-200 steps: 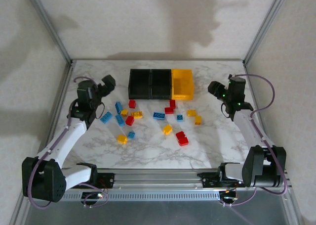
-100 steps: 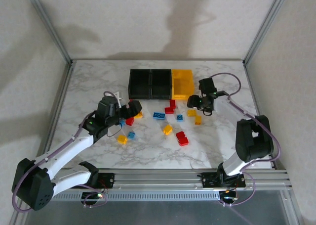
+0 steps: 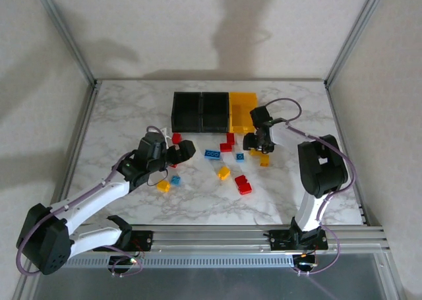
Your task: Sort the legos into containers by color
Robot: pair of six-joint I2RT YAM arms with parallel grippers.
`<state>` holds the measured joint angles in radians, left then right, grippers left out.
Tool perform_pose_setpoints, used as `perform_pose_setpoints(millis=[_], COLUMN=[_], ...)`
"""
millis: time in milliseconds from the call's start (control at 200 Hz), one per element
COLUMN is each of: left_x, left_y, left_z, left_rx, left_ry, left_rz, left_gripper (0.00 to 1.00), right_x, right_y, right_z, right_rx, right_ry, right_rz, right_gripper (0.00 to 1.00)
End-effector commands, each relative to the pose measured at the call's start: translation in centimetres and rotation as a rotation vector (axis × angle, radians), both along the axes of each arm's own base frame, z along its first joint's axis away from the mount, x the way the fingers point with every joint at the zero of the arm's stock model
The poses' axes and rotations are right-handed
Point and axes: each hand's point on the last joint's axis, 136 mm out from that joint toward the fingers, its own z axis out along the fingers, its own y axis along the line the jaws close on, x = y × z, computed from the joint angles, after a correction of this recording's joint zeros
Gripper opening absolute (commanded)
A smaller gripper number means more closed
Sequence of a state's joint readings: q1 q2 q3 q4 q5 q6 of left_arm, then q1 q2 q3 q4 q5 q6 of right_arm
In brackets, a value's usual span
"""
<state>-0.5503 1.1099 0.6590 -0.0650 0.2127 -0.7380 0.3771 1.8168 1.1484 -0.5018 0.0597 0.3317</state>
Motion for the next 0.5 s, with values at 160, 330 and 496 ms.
perform_pose_setpoints(millis=[160,330,496], left_x=[0.4,0.6,0.7], left_y=[-0.2,-0.1,0.2], left_z=[0.1,-0.3,-0.7], left_rx=[0.007,0.014,0.017], left_ry=[0.006,0.012,0.017], left_rz=[0.016,0.028,0.054], left_gripper=[0.89,0.89,0.89], right_x=[-0.3,0.1,1.0], right_y=[0.2,0.7,1.3], right_z=[-1.0,-0.3,3.3], right_rx=[-0.028,-0.019,-0.018], right_ry=[0.046,0.041,-0.022], right_rz=[0.026,0.035,0.042], right_gripper=[0.58,0.41,0.37])
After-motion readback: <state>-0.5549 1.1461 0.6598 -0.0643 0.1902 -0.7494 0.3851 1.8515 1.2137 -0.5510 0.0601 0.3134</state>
